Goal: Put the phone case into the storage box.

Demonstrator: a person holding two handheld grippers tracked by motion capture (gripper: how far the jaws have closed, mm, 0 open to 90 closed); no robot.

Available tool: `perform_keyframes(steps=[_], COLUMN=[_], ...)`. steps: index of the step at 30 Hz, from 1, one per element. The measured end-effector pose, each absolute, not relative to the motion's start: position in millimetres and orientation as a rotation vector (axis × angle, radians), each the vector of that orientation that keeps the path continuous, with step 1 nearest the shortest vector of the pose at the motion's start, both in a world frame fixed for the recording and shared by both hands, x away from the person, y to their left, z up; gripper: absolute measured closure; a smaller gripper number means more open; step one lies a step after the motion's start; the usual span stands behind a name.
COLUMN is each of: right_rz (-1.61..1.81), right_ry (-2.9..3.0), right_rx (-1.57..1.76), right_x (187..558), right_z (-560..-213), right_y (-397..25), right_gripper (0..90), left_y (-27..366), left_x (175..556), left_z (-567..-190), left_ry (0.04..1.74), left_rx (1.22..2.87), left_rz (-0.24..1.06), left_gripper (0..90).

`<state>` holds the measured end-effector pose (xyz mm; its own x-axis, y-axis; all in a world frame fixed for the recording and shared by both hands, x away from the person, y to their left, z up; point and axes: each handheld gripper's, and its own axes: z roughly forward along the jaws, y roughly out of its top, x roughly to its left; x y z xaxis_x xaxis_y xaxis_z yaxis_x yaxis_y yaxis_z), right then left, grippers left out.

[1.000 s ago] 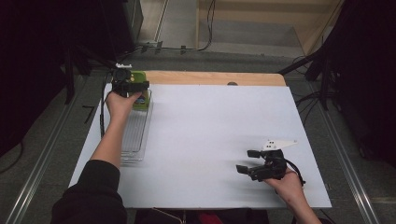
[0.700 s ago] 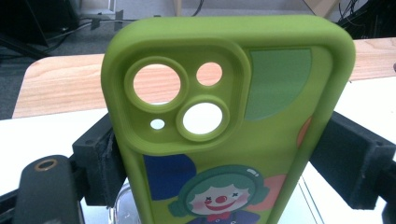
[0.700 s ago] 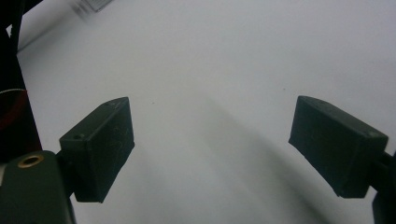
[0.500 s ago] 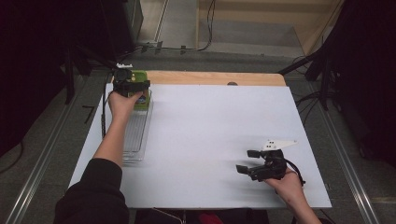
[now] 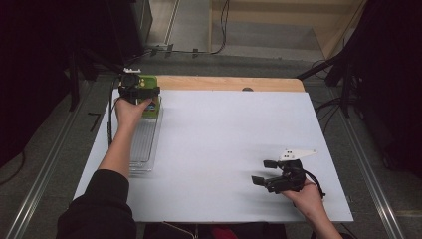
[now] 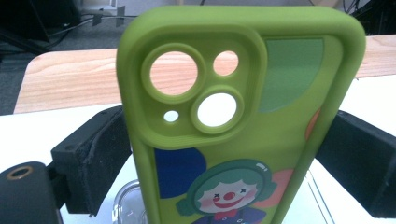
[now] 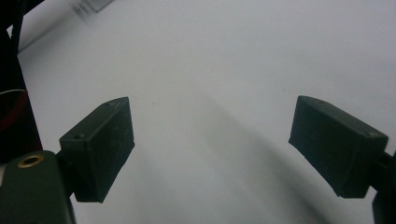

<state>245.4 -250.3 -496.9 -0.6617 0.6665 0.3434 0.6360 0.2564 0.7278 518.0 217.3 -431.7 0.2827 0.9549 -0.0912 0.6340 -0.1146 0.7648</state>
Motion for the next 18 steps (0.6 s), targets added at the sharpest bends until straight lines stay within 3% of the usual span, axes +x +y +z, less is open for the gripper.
perform_keyframes(steps=[5, 7, 18], right_rz=[1.400, 1.396, 1.400], right_ry=[2.463, 2.461, 2.461], right_rx=[1.280, 1.281, 1.280], right_x=[245.5, 245.5, 245.7], right_z=[-496.9, -496.9, -496.6], right_y=[-250.3, -250.2, -250.0], right_gripper=[11.8, 11.8, 11.8], left_y=[218.7, 218.6, 222.2], left_x=[516.2, 515.6, 508.9], left_z=[-427.8, -426.8, -417.8], left_ry=[1.432, 1.437, 1.436], left_rx=[1.829, 1.844, 1.847], left_rz=[0.547, 0.548, 0.482], left_gripper=[6.9, 2.1, 2.1])
